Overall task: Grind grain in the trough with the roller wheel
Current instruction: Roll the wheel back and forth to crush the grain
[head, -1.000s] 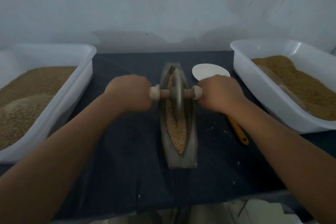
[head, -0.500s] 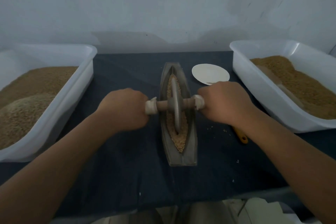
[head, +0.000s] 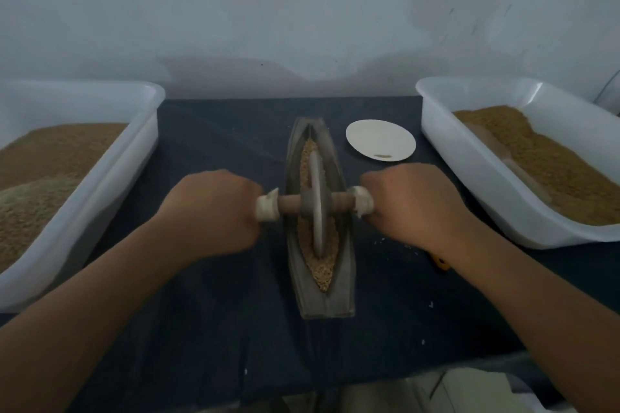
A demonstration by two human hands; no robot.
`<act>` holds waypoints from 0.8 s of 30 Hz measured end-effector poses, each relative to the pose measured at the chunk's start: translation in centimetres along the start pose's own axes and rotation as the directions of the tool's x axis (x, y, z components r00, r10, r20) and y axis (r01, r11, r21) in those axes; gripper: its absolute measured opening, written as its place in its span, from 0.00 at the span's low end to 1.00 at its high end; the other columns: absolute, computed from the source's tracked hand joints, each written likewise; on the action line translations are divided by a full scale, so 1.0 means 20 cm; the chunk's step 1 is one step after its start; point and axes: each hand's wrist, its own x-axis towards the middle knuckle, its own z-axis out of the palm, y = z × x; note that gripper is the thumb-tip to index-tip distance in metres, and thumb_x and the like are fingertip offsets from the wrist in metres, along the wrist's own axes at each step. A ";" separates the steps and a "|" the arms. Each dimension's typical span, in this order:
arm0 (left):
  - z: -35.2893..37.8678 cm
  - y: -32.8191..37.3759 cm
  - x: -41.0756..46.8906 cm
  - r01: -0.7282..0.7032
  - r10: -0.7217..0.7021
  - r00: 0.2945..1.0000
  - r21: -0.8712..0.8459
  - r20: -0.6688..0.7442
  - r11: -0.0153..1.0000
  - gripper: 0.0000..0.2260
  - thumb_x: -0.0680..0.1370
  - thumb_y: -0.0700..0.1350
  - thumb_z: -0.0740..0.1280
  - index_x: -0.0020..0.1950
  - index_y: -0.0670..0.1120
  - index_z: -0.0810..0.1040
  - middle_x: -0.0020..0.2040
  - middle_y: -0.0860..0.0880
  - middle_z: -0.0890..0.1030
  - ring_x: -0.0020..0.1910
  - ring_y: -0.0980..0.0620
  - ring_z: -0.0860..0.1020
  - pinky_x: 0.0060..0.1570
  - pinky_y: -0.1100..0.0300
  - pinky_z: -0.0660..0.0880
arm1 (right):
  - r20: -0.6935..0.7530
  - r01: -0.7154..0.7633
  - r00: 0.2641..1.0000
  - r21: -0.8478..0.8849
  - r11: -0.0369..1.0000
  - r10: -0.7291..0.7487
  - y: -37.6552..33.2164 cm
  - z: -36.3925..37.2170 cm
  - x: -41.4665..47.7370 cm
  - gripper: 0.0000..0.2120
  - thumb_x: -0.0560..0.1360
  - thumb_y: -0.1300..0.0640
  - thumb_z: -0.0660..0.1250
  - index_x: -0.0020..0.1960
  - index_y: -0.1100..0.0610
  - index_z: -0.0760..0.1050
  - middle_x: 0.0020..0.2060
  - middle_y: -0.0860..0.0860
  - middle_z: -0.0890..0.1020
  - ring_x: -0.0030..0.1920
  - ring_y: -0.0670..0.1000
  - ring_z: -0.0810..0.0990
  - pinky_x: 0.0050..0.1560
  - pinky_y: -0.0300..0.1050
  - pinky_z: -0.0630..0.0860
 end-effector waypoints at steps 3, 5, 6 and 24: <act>-0.03 0.02 0.17 0.053 -0.054 0.998 0.010 0.043 0.999 0.10 0.69 0.59 0.64 0.34 0.53 0.74 0.32 0.55 0.75 0.30 0.53 0.73 0.30 0.60 0.67 | 0.044 -0.107 0.993 0.040 0.993 0.105 0.02 0.03 0.16 0.14 0.75 0.49 0.66 0.34 0.49 0.65 0.30 0.46 0.73 0.30 0.50 0.73 0.29 0.45 0.69; -0.06 0.02 0.33 0.129 -0.129 0.991 0.016 0.044 0.992 0.11 0.72 0.57 0.66 0.36 0.51 0.75 0.35 0.53 0.78 0.33 0.49 0.76 0.36 0.56 0.73 | 0.008 -0.172 0.985 0.014 0.985 0.172 0.04 0.05 0.32 0.12 0.75 0.54 0.66 0.35 0.50 0.66 0.32 0.48 0.75 0.33 0.53 0.75 0.33 0.46 0.72; -0.07 0.01 0.39 0.150 -0.150 0.988 0.007 0.041 0.989 0.12 0.74 0.57 0.66 0.36 0.51 0.75 0.37 0.52 0.79 0.35 0.47 0.78 0.38 0.54 0.76 | -0.008 -0.203 0.979 0.003 0.979 0.203 0.04 0.05 0.38 0.12 0.75 0.55 0.66 0.35 0.50 0.66 0.32 0.48 0.74 0.32 0.53 0.74 0.32 0.45 0.69; -0.06 -0.03 0.46 0.159 -0.156 0.985 -0.029 0.077 0.987 0.13 0.75 0.59 0.67 0.38 0.51 0.76 0.39 0.51 0.79 0.38 0.45 0.78 0.40 0.53 0.77 | 0.046 -0.196 0.980 0.005 0.981 0.195 0.07 -0.01 0.47 0.11 0.74 0.50 0.66 0.35 0.51 0.71 0.33 0.49 0.76 0.34 0.53 0.76 0.35 0.46 0.70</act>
